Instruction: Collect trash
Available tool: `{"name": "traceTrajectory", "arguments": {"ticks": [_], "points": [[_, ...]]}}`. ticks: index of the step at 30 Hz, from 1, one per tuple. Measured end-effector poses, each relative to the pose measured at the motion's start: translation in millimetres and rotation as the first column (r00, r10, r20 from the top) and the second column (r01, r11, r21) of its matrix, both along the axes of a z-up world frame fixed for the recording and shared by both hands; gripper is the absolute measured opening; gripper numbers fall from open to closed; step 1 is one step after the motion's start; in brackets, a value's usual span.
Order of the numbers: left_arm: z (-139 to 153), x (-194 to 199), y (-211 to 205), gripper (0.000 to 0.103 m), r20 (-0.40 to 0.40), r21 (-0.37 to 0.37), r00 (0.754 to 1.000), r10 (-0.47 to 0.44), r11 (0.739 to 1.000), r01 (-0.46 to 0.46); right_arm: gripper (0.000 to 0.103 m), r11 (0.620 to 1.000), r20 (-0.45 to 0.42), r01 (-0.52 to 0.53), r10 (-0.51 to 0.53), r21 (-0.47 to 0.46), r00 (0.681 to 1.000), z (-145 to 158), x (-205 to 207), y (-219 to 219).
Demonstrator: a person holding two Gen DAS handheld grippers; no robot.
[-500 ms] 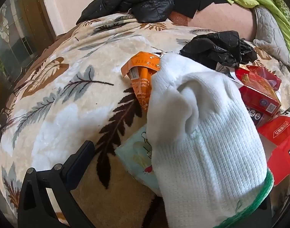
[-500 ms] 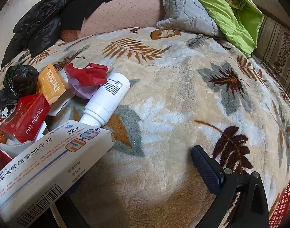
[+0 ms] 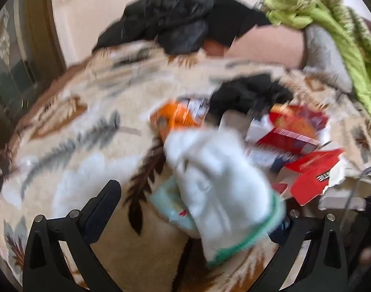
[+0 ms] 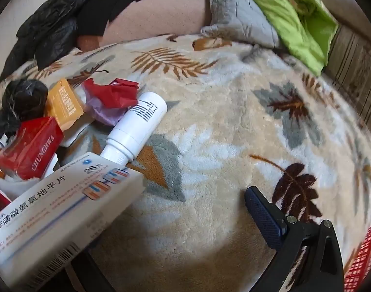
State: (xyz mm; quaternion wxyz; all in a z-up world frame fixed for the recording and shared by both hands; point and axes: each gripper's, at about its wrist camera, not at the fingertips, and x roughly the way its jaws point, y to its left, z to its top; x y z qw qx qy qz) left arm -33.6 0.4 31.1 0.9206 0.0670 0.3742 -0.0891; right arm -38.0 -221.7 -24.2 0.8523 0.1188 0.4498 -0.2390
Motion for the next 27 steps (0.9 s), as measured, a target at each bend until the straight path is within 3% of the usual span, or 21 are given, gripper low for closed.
{"name": "traceTrajectory", "arguments": {"ticks": [2,5,7,12,15,19,23,27], "points": [[9,-5,-1,0.103,0.043,-0.024,0.999,-0.016,1.0,0.017,0.103,1.0,-0.012,-0.019,0.019,-0.013,1.0,2,-2,2],[19,-8,0,0.103,0.065,-0.06,0.998,-0.021,0.998,0.025,0.103,0.994,-0.016,-0.094,0.095,0.063,0.995,6,-11,-9],[25,-16,1,0.103,0.087,-0.083,0.996,-0.023,0.996,0.03,0.102,0.995,-0.031,-0.103,0.103,0.002,0.994,14,-22,-5],[33,-35,4,0.103,0.146,-0.086,0.989,-0.026,0.996,0.038,0.101,0.993,0.049,-0.068,0.073,-0.093,0.996,47,-66,-5],[37,-49,6,0.103,0.168,-0.098,0.986,-0.009,0.995,0.026,0.099,0.996,0.115,-0.05,0.058,-0.069,0.992,63,-90,-5],[52,-81,5,0.103,0.25,-0.079,0.968,-0.027,0.996,0.049,0.095,0.997,0.242,-0.077,0.079,-0.021,0.967,93,-128,2],[68,-129,17,0.103,0.311,-0.094,0.947,-0.081,0.989,0.116,0.095,0.992,0.319,-0.119,0.129,-0.052,0.939,112,-166,19],[77,-188,31,0.103,0.394,-0.062,0.908,-0.143,0.981,0.182,0.095,0.986,0.429,-0.148,0.169,-0.082,0.887,128,-217,31]]}}
